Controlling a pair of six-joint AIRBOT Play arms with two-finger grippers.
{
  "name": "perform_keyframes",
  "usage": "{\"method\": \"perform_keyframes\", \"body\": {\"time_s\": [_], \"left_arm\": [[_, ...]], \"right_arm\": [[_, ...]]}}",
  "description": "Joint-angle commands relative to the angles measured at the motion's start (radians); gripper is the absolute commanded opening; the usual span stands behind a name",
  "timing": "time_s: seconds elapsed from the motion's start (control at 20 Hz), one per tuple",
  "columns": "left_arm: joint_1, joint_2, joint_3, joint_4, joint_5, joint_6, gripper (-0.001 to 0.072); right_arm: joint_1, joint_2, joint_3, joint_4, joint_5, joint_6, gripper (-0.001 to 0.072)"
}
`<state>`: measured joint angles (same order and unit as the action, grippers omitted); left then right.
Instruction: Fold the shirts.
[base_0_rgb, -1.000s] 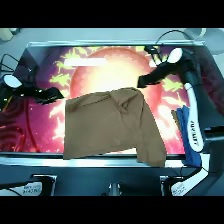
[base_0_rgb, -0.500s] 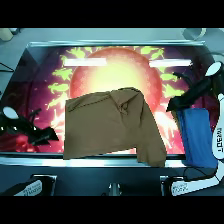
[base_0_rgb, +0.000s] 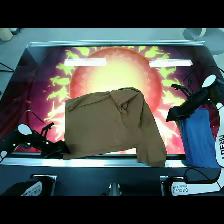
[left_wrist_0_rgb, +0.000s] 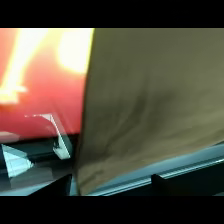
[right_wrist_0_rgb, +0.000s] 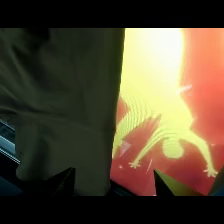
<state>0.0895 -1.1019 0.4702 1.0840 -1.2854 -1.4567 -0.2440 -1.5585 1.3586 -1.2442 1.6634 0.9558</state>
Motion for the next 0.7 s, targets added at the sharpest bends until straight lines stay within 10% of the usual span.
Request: {"method": "perform_keyframes", "body": {"time_s": [0.0, 0.2, 0.65], "left_arm": [[-0.105, -0.002, -0.018, -0.004, 0.152, -0.074, 0.0524], [-0.140, -0.001, -0.013, -0.003, 0.176, -0.091, 0.0024], [-0.140, 0.083, 0.047, -0.003, 0.169, -0.089, 0.0024]], "right_arm": [[-0.001, 0.053, -0.097, -0.015, -0.070, -0.022, 0.0531], [0.000, 0.064, -0.227, 0.037, -0.125, -0.043, 0.0532], [0.166, 0.026, -0.362, 0.023, -0.350, -0.040, 0.0550]]}}
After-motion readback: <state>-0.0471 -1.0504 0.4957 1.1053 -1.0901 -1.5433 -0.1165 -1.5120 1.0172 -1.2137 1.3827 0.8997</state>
